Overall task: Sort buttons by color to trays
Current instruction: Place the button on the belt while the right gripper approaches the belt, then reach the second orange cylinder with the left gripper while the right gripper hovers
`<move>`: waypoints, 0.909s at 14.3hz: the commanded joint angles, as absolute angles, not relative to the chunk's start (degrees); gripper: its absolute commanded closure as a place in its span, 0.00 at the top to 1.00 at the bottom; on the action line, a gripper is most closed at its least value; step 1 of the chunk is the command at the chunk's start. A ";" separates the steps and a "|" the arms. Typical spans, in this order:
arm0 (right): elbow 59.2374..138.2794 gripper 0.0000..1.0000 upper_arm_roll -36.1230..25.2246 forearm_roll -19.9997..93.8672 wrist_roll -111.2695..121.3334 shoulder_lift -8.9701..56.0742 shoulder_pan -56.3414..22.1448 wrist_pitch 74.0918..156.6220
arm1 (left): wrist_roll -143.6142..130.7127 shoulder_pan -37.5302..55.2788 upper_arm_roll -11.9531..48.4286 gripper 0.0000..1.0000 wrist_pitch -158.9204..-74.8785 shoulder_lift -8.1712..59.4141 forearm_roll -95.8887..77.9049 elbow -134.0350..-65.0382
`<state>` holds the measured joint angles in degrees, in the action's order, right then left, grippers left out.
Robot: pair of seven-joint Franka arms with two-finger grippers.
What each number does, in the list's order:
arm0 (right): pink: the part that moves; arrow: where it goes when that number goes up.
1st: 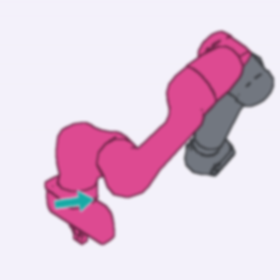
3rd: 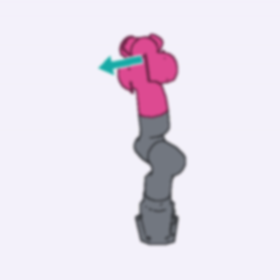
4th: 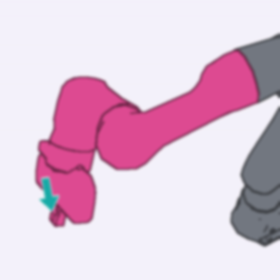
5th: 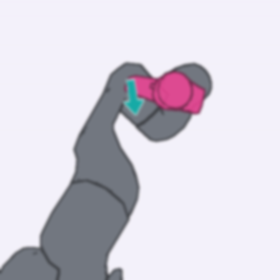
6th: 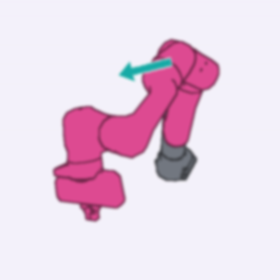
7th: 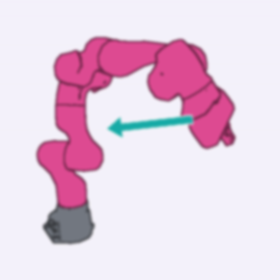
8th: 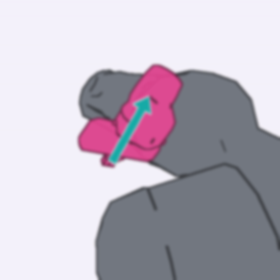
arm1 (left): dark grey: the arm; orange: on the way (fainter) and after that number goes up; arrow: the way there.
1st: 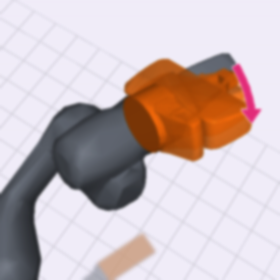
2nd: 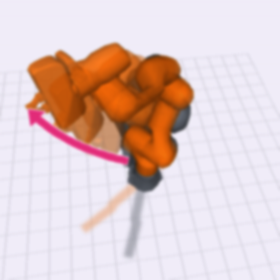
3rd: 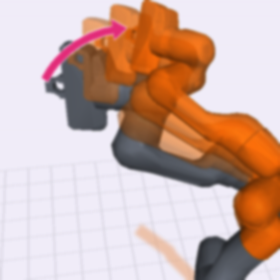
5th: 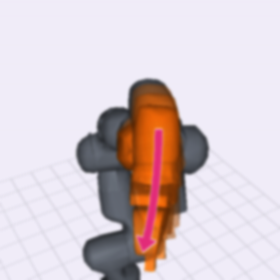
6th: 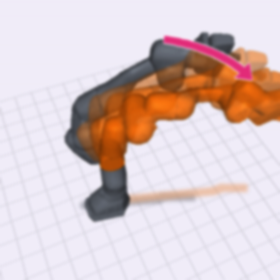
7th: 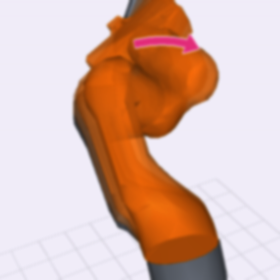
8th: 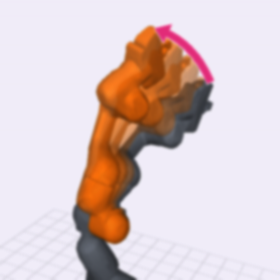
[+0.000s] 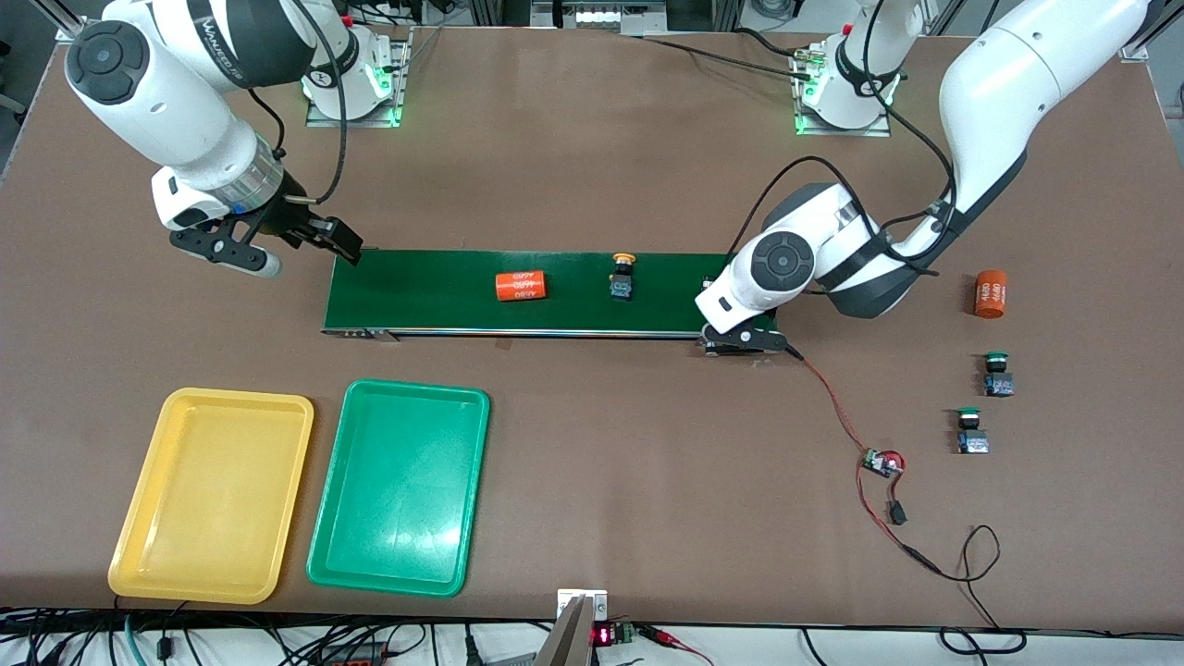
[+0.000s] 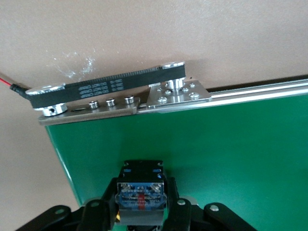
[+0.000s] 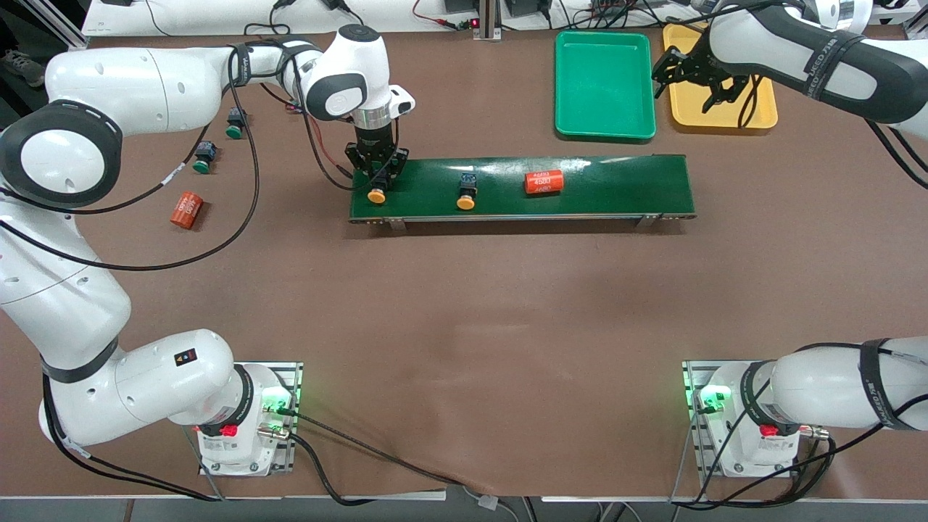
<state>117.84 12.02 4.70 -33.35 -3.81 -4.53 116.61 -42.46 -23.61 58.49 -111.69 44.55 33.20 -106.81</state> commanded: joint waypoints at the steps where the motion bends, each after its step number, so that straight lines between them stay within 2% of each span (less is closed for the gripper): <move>1: 118.21 1.00 12.48 4.31 -36.29 -3.34 -4.83 118.74 | -44.03 -23.29 58.36 1.00 -111.62 43.60 32.70 -106.53; 5: 118.21 1.00 13.89 4.31 -39.37 -2.64 -4.92 120.32 | -43.07 -25.48 59.15 1.00 -108.39 41.58 32.69 -105.13; 9: 118.39 1.00 15.55 4.31 -39.37 -1.85 -5.36 120.24 | -37.46 -25.93 58.89 1.00 -99.95 41.66 32.70 -97.40; 13: 118.39 1.00 15.91 4.31 -39.46 -1.67 -5.45 121.02 | -33.23 -26.89 56.61 1.00 -99.32 42.10 33.22 -95.63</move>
